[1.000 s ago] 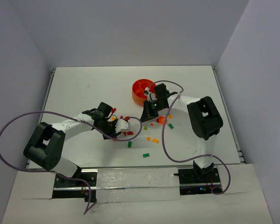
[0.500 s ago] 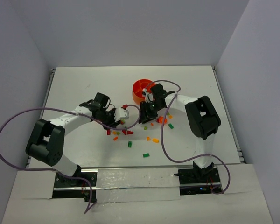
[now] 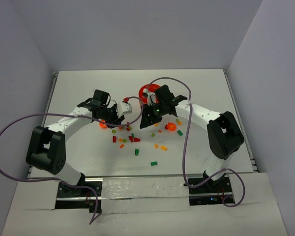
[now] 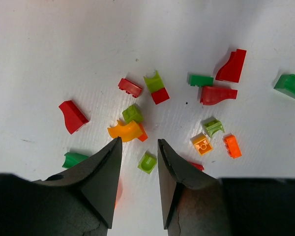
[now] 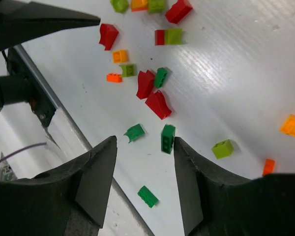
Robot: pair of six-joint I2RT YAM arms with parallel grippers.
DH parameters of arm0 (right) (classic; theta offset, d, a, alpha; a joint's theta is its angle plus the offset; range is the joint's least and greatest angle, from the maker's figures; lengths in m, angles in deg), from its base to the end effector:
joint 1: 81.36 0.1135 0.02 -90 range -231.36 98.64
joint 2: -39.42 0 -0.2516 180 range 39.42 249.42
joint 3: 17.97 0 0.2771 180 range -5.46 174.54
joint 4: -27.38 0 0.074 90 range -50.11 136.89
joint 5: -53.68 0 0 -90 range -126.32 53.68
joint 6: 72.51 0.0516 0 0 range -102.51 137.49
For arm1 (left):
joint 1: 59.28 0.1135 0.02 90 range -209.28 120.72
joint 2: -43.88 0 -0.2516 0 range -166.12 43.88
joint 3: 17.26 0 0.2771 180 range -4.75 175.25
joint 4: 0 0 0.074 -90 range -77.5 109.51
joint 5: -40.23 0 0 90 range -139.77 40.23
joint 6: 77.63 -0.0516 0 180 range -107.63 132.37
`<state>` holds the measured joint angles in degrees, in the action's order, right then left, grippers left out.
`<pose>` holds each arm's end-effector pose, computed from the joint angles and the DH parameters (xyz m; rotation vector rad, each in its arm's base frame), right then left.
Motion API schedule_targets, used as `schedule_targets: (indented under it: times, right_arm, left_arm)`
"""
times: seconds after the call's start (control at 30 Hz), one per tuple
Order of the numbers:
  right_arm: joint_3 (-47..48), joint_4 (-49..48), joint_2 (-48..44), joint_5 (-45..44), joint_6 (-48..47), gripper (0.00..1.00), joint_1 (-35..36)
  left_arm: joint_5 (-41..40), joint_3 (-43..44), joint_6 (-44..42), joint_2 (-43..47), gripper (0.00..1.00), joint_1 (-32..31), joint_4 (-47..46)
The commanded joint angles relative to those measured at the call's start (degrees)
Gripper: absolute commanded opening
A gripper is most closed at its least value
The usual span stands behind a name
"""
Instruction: Sort the legos into containers by color
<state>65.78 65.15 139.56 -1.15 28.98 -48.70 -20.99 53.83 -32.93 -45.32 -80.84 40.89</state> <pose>0.3192 0.2399 0.1888 -0.7356 2.4933 1.0738 0.3083 -0.1485 0.1767 1.5102 1.9681 -0.4802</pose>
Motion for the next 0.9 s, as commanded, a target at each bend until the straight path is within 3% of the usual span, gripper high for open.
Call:
schedule_targets:
  times: [0.0,0.37,0.87]
  right_arm:
    - [1.9,1.3,-2.7,-5.6,-2.0,0.60,-0.1]
    - [0.0,1.7,-2.3,-7.1,-3.4,0.59,-0.1]
    - [0.4,1.5,-6.1,-8.6,-3.2,0.72,-3.2]
  left_arm:
    - [2.7,-0.2,7.0,2.0,0.46,-0.2,-3.4]
    - [1.3,-1.2,15.5,-1.3,0.46,-2.5,-8.4]
    - [-6.0,-1.9,20.3,-6.4,0.49,-7.8,-10.1]
